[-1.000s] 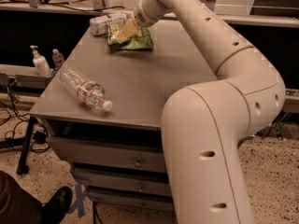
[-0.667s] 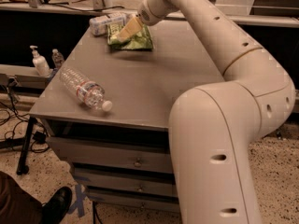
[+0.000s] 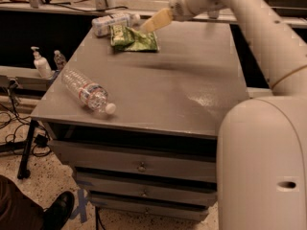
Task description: Move green jalapeno chip bag near blue plastic bottle
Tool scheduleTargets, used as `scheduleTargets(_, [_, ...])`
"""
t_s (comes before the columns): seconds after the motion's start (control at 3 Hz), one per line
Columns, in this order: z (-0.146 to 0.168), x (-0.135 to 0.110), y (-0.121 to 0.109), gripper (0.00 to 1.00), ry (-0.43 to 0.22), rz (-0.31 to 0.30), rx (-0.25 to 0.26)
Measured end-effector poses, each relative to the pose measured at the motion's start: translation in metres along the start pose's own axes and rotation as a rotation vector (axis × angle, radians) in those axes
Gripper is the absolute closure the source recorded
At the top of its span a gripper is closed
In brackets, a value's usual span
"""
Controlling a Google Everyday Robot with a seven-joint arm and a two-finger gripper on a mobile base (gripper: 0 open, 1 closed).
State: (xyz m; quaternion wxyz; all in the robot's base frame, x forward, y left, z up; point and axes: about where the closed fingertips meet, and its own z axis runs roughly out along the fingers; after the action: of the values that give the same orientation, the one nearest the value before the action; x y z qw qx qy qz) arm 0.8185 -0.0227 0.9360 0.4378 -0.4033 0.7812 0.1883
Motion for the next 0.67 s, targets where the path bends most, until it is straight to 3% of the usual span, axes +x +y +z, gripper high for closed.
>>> scheduleTargets(0.33, [-0.053, 0.019, -0.016, 0.0, -0.05, 0.005, -0.016])
scheduleTargets(0.67, [-0.104, 0.042, -0.039, 0.0, -0.087, 0.041, 0.015])
